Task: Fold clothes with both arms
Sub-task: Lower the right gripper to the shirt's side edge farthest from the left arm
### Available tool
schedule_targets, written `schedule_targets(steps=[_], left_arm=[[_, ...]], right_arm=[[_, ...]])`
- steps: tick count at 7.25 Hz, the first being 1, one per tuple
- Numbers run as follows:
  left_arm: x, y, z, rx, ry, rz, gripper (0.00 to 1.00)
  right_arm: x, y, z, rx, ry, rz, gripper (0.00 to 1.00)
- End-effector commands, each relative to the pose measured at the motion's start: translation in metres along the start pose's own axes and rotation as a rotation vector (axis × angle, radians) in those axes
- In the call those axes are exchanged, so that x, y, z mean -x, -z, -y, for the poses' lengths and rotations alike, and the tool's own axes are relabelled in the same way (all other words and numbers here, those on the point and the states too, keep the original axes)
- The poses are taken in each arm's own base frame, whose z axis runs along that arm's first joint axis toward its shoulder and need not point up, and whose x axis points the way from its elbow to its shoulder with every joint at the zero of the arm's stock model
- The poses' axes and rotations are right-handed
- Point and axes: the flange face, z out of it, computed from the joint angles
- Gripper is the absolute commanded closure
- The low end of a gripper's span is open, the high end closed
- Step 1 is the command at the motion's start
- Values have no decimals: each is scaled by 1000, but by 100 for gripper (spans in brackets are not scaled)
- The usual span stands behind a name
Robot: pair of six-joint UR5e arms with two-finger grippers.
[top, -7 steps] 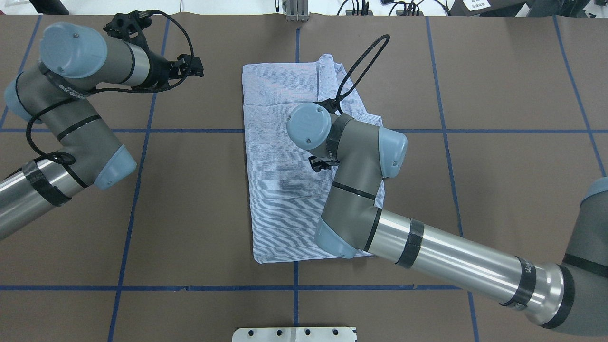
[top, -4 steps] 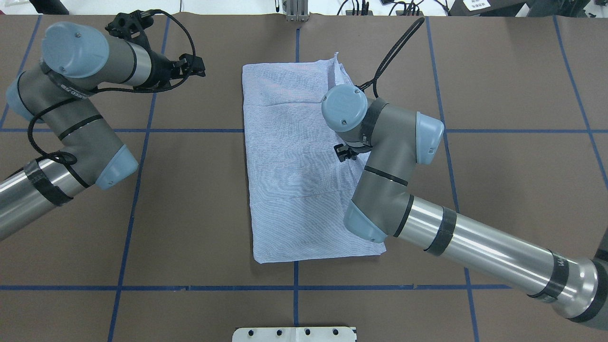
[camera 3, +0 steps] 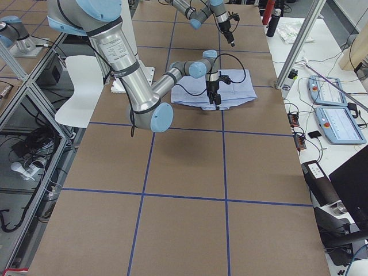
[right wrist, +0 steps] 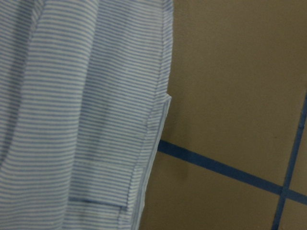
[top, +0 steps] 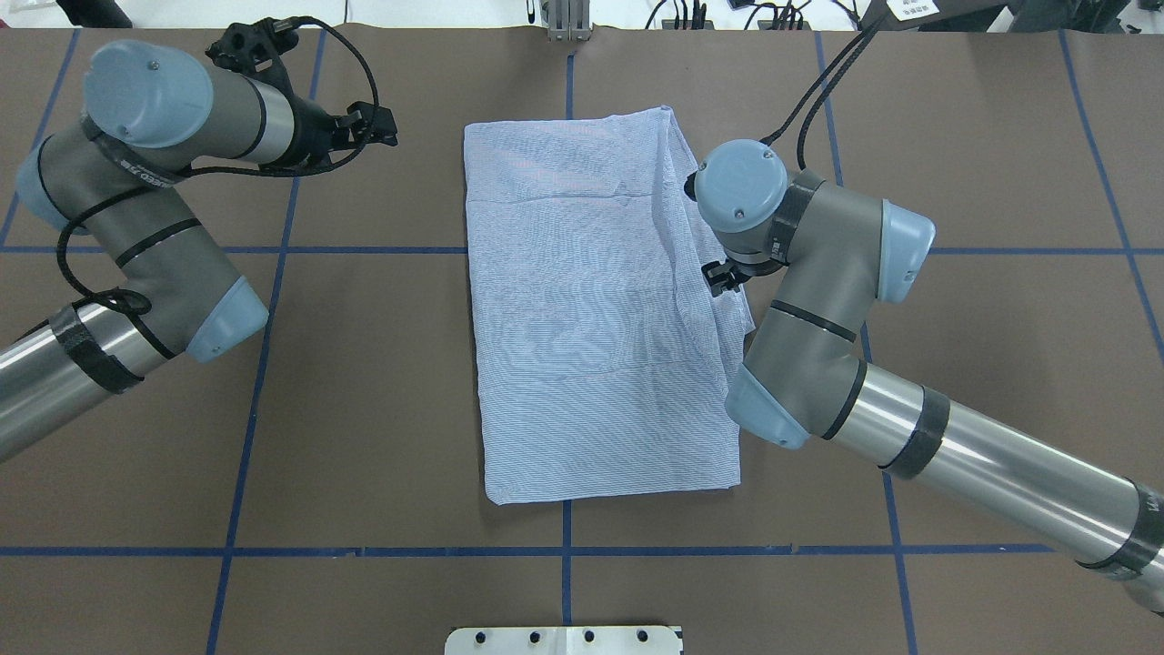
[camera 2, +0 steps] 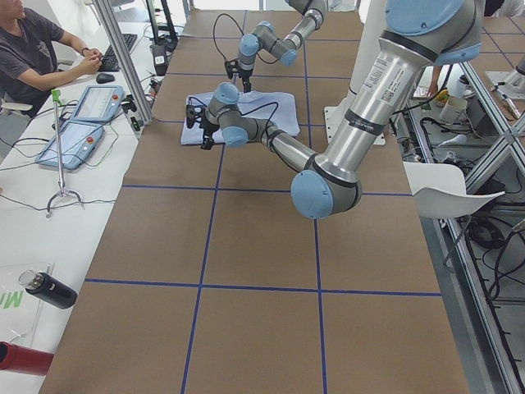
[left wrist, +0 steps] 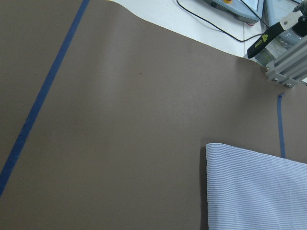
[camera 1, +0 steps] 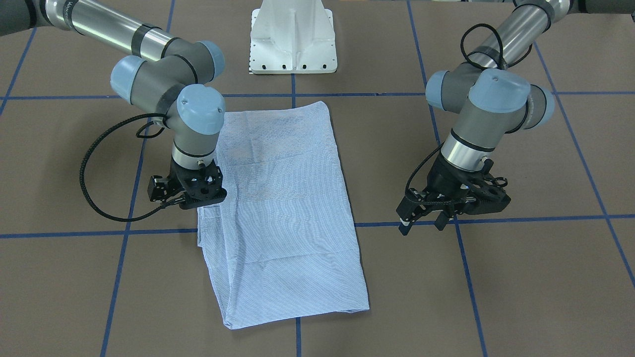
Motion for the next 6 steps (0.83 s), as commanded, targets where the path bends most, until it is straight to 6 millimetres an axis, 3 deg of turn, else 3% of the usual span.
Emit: schedule_targets(steps=[1, 2, 3, 4, 5, 6], left_arm=[[-2, 1, 0, -1, -1, -3, 0], [-3, 1, 0, -4, -1, -4, 0], [-5, 3, 1, -8, 0, -10, 0], [-10, 9, 0, -13, -4, -26, 0], [-16, 11, 1, -17, -6, -34, 0], [-21, 17, 1, -24, -11, -45, 0]], right_arm=[[-1, 39, 12, -42, -4, 82, 0], [7, 50, 19, -75, 1, 106, 0], [12, 38, 24, -96, 7, 124, 0], [22, 9, 27, -101, 16, 135, 0], [30, -1, 28, -107, 22, 151, 0], [38, 9, 29, -84, 26, 204, 0]])
